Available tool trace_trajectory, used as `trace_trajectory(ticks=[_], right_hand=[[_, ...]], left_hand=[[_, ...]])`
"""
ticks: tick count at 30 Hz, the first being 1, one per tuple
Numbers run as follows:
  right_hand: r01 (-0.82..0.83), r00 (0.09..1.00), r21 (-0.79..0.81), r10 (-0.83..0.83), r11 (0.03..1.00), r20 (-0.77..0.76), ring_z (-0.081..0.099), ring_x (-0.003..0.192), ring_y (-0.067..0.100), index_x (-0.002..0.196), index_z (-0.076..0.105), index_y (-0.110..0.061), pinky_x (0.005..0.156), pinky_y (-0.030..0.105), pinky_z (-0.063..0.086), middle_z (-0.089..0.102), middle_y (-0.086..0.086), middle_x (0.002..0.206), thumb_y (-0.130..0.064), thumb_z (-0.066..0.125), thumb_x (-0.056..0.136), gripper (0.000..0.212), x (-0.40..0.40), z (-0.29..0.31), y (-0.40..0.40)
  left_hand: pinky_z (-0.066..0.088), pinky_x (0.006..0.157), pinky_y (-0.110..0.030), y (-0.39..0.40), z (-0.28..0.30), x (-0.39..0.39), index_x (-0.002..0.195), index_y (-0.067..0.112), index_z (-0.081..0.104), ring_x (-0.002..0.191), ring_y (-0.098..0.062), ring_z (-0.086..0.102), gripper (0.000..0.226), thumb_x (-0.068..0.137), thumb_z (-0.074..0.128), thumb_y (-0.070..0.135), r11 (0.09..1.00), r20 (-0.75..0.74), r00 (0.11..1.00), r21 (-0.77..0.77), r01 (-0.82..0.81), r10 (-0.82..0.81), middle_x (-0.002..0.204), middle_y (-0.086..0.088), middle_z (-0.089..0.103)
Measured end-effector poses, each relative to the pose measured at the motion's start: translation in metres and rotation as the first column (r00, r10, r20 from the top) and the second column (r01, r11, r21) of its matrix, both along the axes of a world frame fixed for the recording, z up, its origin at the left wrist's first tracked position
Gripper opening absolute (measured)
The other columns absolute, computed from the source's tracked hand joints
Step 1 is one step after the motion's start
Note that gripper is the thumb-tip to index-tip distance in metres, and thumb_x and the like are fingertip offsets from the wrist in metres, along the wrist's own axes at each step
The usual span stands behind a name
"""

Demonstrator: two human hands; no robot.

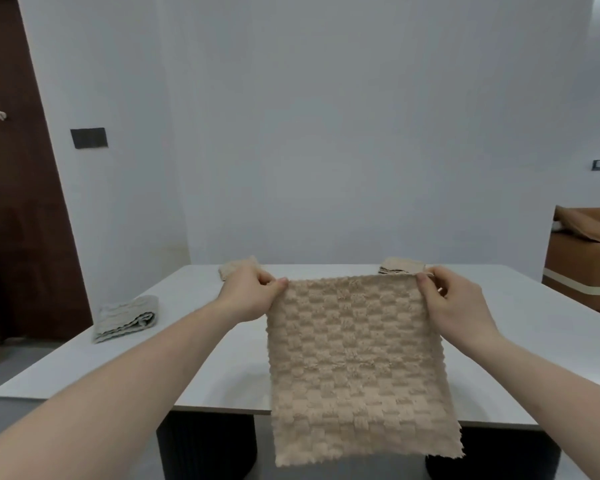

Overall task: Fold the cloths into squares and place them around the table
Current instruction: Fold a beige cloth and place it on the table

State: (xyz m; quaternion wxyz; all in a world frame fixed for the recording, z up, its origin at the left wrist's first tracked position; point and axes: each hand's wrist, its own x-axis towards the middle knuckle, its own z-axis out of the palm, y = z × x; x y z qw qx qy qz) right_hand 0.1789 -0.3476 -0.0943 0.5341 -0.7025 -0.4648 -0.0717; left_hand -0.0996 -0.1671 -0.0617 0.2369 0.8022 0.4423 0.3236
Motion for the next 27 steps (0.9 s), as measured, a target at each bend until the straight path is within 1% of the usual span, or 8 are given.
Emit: trace_trajectory(ticks=[3,6,9,13,17,20,24,27], right_hand=[[0.022,1.000,-0.046,-0.022,0.999,0.004,0.057,0.067,0.019,0.073,0.059,-0.025,0.066,0.038,0.045,0.062,-0.006,0.071,-0.038,0.051,0.101,0.032,0.004,-0.006,0.008],[0.037,0.999,-0.070,-0.039,0.997,-0.023,0.058,0.073,0.020,0.071,0.058,-0.026,0.066,0.037,0.043,0.062,-0.006,0.073,-0.037,0.051,0.102,0.033,0.007,-0.014,0.019],[0.045,0.997,-0.079,-0.050,0.996,-0.062,0.060,0.079,0.017,0.073,0.061,-0.028,0.066,0.035,0.042,0.065,-0.006,0.079,-0.037,0.053,0.101,0.030,0.010,-0.020,0.031],[0.058,0.992,-0.066,-0.065,0.996,-0.111,0.061,0.085,0.021,0.077,0.063,-0.024,0.071,0.036,0.042,0.067,-0.004,0.084,-0.035,0.052,0.101,0.029,0.014,-0.021,0.049],[0.042,0.989,-0.049,-0.048,0.998,-0.143,0.067,0.084,0.023,0.080,0.064,-0.023,0.079,0.040,0.052,0.069,-0.006,0.086,-0.034,0.052,0.101,0.027,0.019,-0.017,0.063],[0.036,0.991,-0.052,-0.042,0.998,-0.130,0.065,0.085,0.020,0.087,0.067,-0.022,0.078,0.037,0.050,0.069,-0.004,0.089,-0.030,0.051,0.102,0.024,0.022,-0.015,0.068],[0.017,0.991,-0.043,-0.022,0.999,-0.131,0.064,0.085,0.017,0.096,0.068,-0.026,0.076,0.034,0.049,0.068,-0.007,0.093,-0.024,0.049,0.103,0.020,0.025,-0.015,0.069],[0.001,0.990,-0.050,-0.009,0.999,-0.143,0.066,0.082,0.019,0.100,0.067,-0.029,0.075,0.036,0.053,0.068,-0.007,0.096,-0.023,0.050,0.103,0.018,0.027,-0.018,0.064]], left_hand=[[0.038,0.054,-0.025,0.006,-0.011,0.004,0.077,0.009,0.076,0.057,-0.013,0.049,0.046,0.098,0.062,0.047,0.999,-0.029,1.000,-0.050,-0.004,0.003,0.058,0.005,0.057],[0.040,0.056,-0.024,0.013,-0.016,0.007,0.076,0.018,0.079,0.061,-0.010,0.057,0.040,0.095,0.065,0.050,0.996,-0.029,0.998,-0.068,-0.053,0.051,0.064,0.003,0.067],[0.044,0.060,-0.025,0.020,-0.020,0.012,0.081,0.017,0.079,0.067,-0.011,0.061,0.038,0.097,0.063,0.048,0.993,0.007,0.997,-0.087,-0.074,0.075,0.078,-0.004,0.075],[0.050,0.063,-0.026,0.029,-0.023,0.022,0.074,0.017,0.077,0.069,-0.018,0.067,0.039,0.098,0.062,0.044,0.988,0.076,0.994,-0.141,-0.070,0.081,0.072,0.002,0.075],[0.062,0.073,-0.033,0.037,-0.023,0.030,0.076,0.021,0.079,0.071,-0.017,0.068,0.034,0.096,0.063,0.043,0.986,0.155,0.983,-0.150,-0.079,0.102,0.079,0.004,0.077],[0.064,0.075,-0.036,0.040,-0.022,0.033,0.084,0.025,0.079,0.080,-0.020,0.074,0.027,0.096,0.064,0.043,0.984,0.215,0.971,-0.164,-0.070,0.105,0.083,0.004,0.078],[0.064,0.068,-0.033,0.037,-0.022,0.034,0.093,0.025,0.078,0.084,-0.019,0.075,0.021,0.096,0.065,0.040,0.979,0.261,0.961,-0.199,-0.042,0.095,0.091,0.003,0.078],[0.065,0.077,-0.039,0.033,-0.026,0.034,0.088,0.027,0.078,0.079,-0.023,0.077,0.021,0.093,0.065,0.042,0.977,0.266,0.960,-0.211,-0.029,0.086,0.090,-0.001,0.078]])
